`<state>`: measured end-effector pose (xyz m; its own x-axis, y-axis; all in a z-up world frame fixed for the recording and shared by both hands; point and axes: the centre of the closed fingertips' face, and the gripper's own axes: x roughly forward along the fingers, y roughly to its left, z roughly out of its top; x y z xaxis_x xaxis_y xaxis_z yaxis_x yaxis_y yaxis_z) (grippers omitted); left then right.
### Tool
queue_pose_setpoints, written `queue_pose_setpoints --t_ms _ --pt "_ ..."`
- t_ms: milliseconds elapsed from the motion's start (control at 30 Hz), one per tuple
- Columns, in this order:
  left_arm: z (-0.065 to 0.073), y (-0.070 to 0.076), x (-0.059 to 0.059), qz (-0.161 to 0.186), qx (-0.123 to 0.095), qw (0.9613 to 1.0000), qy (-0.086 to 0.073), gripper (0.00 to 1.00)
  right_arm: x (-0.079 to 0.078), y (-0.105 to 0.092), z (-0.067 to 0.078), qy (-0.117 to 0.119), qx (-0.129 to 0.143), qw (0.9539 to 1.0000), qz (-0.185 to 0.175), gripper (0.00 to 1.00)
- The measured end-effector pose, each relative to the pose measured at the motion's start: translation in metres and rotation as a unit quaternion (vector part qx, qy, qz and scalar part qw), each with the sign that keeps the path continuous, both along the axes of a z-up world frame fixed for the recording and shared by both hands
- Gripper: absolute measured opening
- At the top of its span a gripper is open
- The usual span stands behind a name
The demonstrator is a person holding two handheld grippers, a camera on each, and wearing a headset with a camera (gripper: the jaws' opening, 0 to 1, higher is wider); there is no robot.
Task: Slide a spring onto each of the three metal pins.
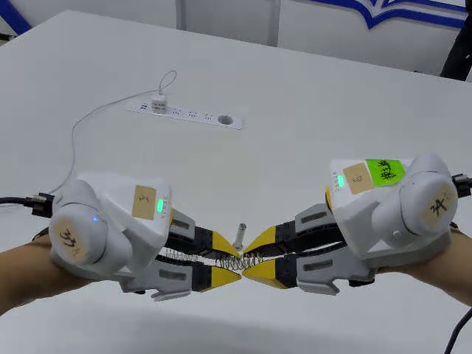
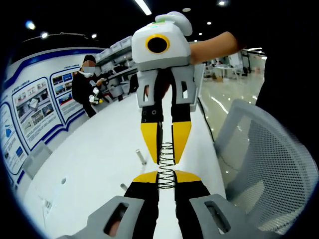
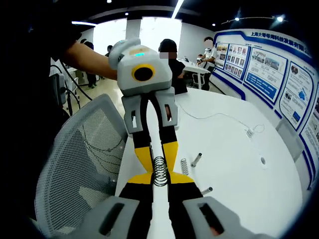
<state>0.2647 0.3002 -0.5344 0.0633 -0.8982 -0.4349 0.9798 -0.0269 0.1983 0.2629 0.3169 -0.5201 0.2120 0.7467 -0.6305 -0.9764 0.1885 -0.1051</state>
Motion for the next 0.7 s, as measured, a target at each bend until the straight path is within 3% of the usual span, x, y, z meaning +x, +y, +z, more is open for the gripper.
queue_pose_setpoints --t_ms 200,333,433,700 --pt "0.008 0.003 0.003 0.012 -0.023 0.9995 0.016 0.1 0.001 0.007 0.012 -0.001 0.03 0.9995 0.001 0.11" --pt "0.012 0.0 0.003 0.016 -0.037 0.9989 0.026 0.1 0.002 0.014 0.025 0.005 0.07 0.9975 -0.006 0.11" --pt "0.015 -0.002 0.004 0.021 -0.045 0.9983 0.031 0.1 0.004 0.015 0.028 0.003 0.069 0.9976 -0.006 0.11" --pt "0.021 -0.005 0.002 0.027 -0.072 0.995 0.063 0.1 0.005 0.023 0.038 0.017 0.096 0.9951 -0.014 0.11"
